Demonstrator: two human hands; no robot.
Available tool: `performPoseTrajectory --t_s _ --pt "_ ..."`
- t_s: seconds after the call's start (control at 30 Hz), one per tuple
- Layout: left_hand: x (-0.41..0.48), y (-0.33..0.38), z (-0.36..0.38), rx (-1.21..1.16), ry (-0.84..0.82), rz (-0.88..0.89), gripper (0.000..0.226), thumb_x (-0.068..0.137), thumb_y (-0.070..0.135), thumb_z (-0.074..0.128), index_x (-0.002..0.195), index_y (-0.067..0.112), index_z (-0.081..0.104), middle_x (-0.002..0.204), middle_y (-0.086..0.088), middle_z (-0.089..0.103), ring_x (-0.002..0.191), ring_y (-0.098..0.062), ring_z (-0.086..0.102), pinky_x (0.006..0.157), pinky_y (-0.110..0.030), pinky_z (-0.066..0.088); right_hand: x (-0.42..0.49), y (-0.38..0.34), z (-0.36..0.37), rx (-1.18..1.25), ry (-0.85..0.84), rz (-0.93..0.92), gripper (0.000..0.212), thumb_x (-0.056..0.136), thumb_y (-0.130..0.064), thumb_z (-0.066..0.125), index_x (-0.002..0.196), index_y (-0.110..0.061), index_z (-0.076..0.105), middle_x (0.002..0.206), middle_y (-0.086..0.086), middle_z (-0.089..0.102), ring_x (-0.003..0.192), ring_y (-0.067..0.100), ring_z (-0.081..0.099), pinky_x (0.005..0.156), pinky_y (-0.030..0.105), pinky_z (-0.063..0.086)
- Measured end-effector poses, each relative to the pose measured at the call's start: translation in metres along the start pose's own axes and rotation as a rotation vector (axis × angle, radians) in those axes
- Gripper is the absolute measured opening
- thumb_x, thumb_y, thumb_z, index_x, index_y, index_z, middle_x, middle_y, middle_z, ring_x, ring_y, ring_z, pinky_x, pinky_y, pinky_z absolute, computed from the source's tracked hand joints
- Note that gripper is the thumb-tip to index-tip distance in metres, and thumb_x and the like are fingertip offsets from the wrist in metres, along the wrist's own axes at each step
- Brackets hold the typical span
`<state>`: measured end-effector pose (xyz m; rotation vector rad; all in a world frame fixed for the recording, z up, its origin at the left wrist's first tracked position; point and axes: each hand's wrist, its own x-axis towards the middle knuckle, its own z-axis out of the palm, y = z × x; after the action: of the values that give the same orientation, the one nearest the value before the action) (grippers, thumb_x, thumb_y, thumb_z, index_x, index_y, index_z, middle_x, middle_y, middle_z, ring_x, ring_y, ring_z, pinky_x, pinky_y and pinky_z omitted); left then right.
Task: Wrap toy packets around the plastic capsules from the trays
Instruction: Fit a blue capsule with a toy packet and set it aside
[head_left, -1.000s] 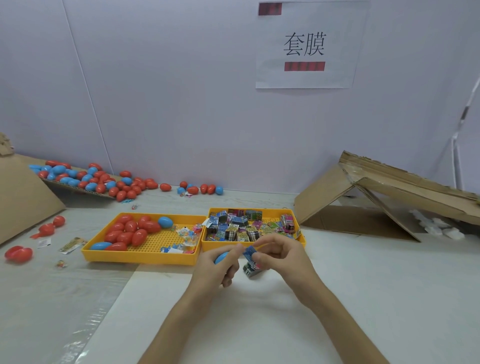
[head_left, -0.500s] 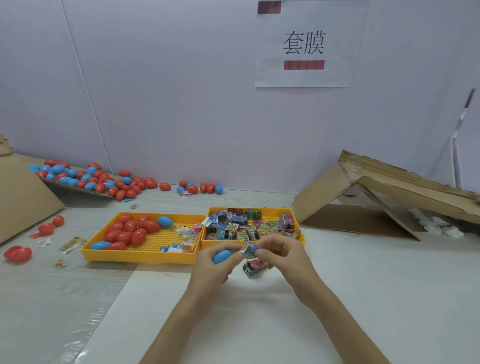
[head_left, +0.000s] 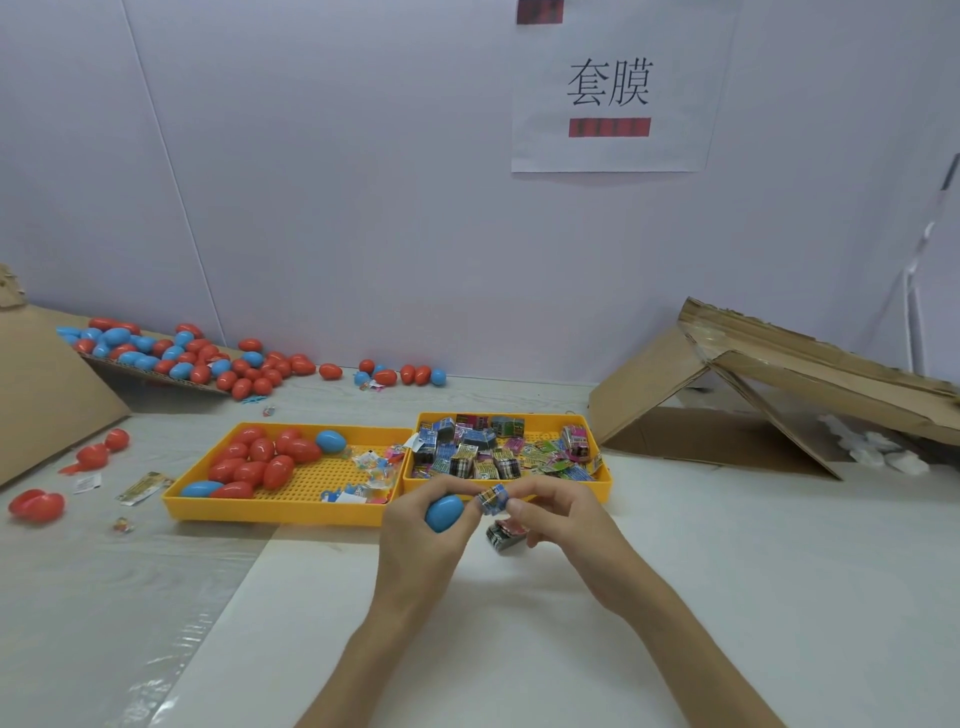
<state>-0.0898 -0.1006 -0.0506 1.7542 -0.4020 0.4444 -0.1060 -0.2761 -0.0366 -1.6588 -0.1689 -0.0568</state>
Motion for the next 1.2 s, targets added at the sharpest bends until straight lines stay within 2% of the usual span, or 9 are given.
performPoseTrajectory --t_s 0.13,0.23,0.33,0.47,0.67,0.8,0.93,1.1,1.2 --pt "0.0002 -0.0019 -0.0004 0.031 0.08 0.034 0.022 0.085 0.004 0.077 0.085 0.026 0.075 0.08 0.018 0.071 0.081 -0.008 0.069 0.067 -0.015 0.051 0.0007 -0.0006 0.0035 -0.008 -0.015 -0.013 0.012 0.096 -0.008 0.063 0.101 -0.002 0.071 0.091 0.008 0.064 0.085 0.02 0.059 0.067 0.024 0.048" --pt "-0.0016 -0.0029 0.0 0.131 0.089 0.154 0.022 0.083 0.003 0.079 0.09 0.023 0.075 0.082 0.019 0.071 0.083 -0.006 0.069 0.068 -0.018 0.053 0.0002 -0.0016 0.0063 -0.043 -0.04 -0.031 0.015 0.096 -0.019 0.065 0.095 -0.005 0.071 0.082 -0.006 0.064 0.081 0.013 0.058 0.066 0.024 0.048" --pt "-0.0028 -0.003 0.001 0.183 0.093 0.239 0.021 0.082 0.005 0.08 0.093 0.022 0.074 0.085 0.022 0.069 0.082 -0.004 0.068 0.067 -0.017 0.053 -0.0004 -0.0002 0.0055 -0.052 -0.046 -0.051 0.015 0.095 -0.019 0.067 0.094 -0.003 0.069 0.077 -0.011 0.064 0.077 0.01 0.057 0.065 0.024 0.048" --pt "-0.0025 -0.0033 0.0018 0.115 0.096 0.154 0.007 0.086 0.021 0.072 0.087 0.027 0.07 0.079 0.016 0.069 0.076 -0.01 0.068 0.063 -0.017 0.051 -0.0019 -0.0014 0.0056 -0.019 -0.063 -0.069 0.019 0.09 -0.024 0.07 0.093 -0.005 0.069 0.085 -0.002 0.065 0.08 0.015 0.056 0.065 0.025 0.047" --pt "0.0002 -0.0004 0.003 0.006 -0.031 -0.031 0.025 0.087 0.007 0.075 0.08 0.031 0.071 0.079 0.017 0.07 0.075 -0.005 0.065 0.063 -0.013 0.048 -0.0021 -0.0034 0.005 0.025 -0.03 -0.127 0.033 0.081 -0.03 0.072 0.097 -0.001 0.071 0.082 -0.008 0.066 0.074 0.01 0.059 0.062 0.018 0.047" --pt "0.0009 0.0011 0.0025 -0.018 -0.017 -0.053 0.023 0.087 0.008 0.076 0.08 0.03 0.072 0.077 0.019 0.07 0.075 -0.004 0.065 0.063 -0.012 0.048 -0.002 -0.0035 0.0035 0.039 -0.023 -0.135 0.028 0.081 -0.029 0.073 0.095 -0.005 0.072 0.09 -0.001 0.066 0.076 0.013 0.059 0.062 0.017 0.048" --pt "0.0034 -0.0006 -0.0012 -0.057 0.075 -0.081 0.019 0.087 0.009 0.076 0.081 0.026 0.073 0.076 0.012 0.07 0.073 -0.007 0.064 0.062 -0.013 0.047 -0.0014 -0.0026 0.0047 0.005 -0.045 -0.11 0.008 0.088 -0.018 0.072 0.093 -0.011 0.074 0.09 -0.009 0.068 0.076 0.011 0.061 0.061 0.017 0.048" --pt "0.001 0.0021 0.0 -0.03 0.064 -0.034 0.02 0.086 0.009 0.076 0.08 0.028 0.071 0.075 0.016 0.068 0.074 -0.007 0.063 0.062 -0.012 0.047 -0.0022 -0.004 0.0048 -0.002 -0.035 -0.06 0.024 0.09 -0.031 0.067 0.096 -0.01 0.074 0.089 0.002 0.067 0.081 0.02 0.06 0.064 0.024 0.049" --pt "-0.0006 0.0005 0.0008 0.005 0.036 0.006 0.019 0.086 0.007 0.076 0.082 0.025 0.072 0.076 0.014 0.068 0.074 -0.012 0.064 0.061 -0.017 0.049 -0.0027 -0.0055 0.0052 -0.006 -0.028 -0.051 0.026 0.086 -0.038 0.07 0.094 -0.013 0.075 0.086 -0.002 0.067 0.08 0.017 0.061 0.065 0.022 0.049"
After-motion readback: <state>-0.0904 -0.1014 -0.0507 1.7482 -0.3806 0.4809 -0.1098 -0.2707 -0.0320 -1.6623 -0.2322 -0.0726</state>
